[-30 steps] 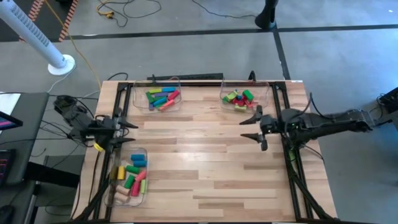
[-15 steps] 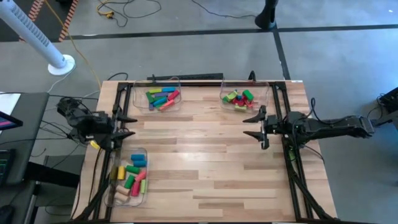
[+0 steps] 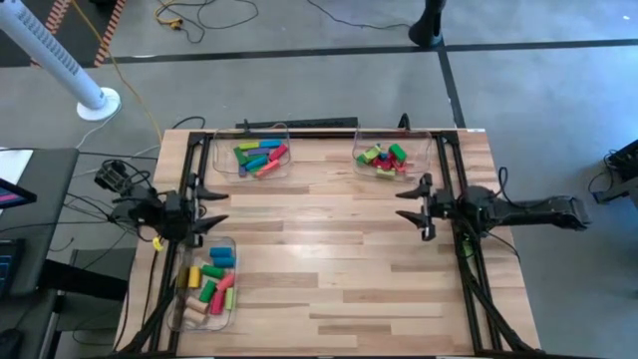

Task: Sort blocks by size
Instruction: Return to Home Position

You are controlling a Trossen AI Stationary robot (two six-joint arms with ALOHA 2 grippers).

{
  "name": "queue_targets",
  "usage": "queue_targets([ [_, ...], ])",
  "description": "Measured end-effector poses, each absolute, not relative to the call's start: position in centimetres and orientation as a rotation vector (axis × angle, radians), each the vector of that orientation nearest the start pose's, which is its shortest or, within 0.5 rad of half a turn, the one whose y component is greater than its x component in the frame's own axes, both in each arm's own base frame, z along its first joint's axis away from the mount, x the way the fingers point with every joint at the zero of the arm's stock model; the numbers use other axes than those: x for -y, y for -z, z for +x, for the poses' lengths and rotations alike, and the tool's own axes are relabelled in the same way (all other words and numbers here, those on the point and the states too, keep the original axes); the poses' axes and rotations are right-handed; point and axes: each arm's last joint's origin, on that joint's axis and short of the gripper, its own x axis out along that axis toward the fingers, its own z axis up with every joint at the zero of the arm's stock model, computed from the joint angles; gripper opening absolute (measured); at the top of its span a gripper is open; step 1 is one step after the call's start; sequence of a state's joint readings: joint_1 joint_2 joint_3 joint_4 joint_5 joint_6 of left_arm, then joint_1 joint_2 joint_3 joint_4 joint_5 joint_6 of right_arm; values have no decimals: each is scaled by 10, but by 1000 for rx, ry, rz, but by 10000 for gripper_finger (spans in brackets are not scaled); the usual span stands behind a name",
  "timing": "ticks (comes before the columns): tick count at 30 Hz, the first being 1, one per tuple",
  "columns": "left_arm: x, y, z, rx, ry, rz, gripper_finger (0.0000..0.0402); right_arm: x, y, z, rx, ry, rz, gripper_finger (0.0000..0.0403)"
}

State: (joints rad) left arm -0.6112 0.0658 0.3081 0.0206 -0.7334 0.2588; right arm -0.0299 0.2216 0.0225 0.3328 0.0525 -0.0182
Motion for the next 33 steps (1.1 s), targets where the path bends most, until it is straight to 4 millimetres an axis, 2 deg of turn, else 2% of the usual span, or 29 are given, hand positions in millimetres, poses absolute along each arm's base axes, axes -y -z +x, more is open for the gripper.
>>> queue_targets([
  [11, 22, -226, 74, 216, -229, 97, 222, 5, -180, 96, 148, 86, -19, 255],
  [20, 24, -198, 83, 148, -251, 85, 222, 7, -175, 97, 101, 114, 3, 255],
  [33, 25, -183, 86, 73, -257, 112, 222, 10, -175, 96, 101, 144, 1, 255],
])
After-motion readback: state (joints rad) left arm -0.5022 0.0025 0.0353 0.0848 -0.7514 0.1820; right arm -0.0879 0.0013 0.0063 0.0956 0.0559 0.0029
